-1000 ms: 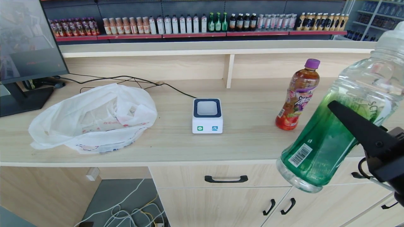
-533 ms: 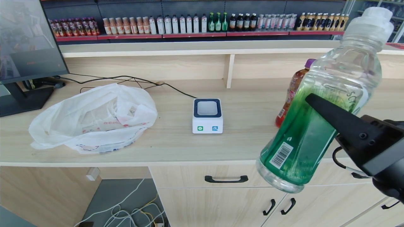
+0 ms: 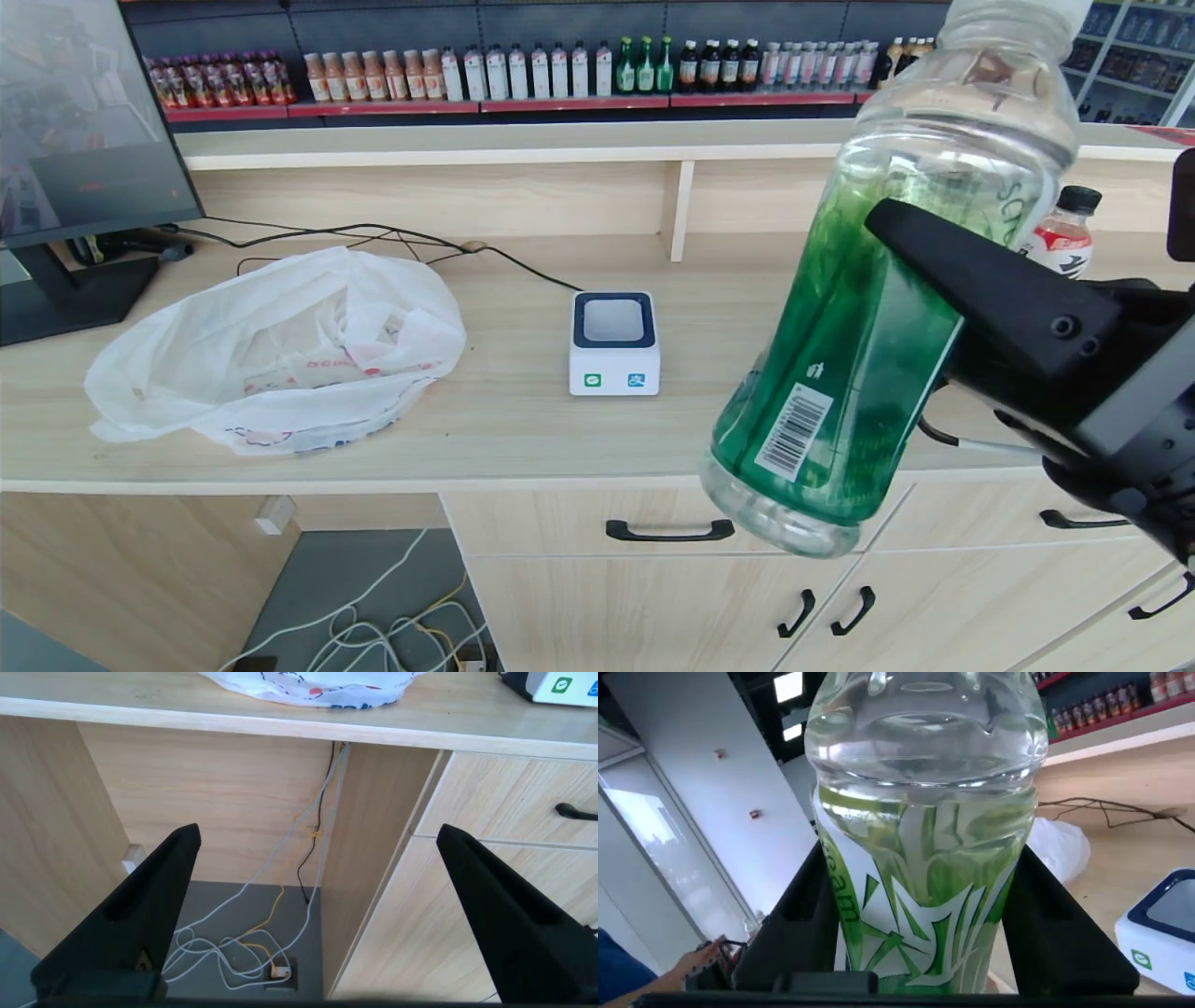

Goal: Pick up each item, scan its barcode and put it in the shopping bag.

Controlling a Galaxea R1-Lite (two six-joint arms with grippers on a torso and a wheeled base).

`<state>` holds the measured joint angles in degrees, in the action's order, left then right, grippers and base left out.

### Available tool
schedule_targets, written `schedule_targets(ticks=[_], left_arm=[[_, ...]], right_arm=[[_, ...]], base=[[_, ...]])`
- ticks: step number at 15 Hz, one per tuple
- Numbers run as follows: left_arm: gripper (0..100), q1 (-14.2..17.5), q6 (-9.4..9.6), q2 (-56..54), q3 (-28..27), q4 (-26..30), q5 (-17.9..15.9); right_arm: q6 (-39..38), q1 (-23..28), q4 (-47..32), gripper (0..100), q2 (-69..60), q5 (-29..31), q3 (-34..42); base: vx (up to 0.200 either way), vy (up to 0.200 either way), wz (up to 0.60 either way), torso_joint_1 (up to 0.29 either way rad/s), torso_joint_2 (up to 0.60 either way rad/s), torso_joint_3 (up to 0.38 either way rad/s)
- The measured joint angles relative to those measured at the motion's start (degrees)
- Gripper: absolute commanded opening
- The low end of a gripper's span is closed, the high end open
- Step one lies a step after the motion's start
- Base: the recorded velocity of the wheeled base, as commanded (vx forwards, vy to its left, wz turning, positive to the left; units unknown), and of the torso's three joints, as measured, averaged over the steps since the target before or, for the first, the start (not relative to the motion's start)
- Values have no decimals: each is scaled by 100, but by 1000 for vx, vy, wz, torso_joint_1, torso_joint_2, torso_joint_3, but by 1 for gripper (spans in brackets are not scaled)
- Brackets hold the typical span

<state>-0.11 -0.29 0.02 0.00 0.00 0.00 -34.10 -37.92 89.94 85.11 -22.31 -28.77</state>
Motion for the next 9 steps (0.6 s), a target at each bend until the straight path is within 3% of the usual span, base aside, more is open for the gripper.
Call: schedule_targets(ticks=[9], left_arm=[[100,4,2,0,0,0,-2]], right_arm=[[-208,0,-4,0,-46,-616,-163]], base=[[0,0,0,0,0,0]])
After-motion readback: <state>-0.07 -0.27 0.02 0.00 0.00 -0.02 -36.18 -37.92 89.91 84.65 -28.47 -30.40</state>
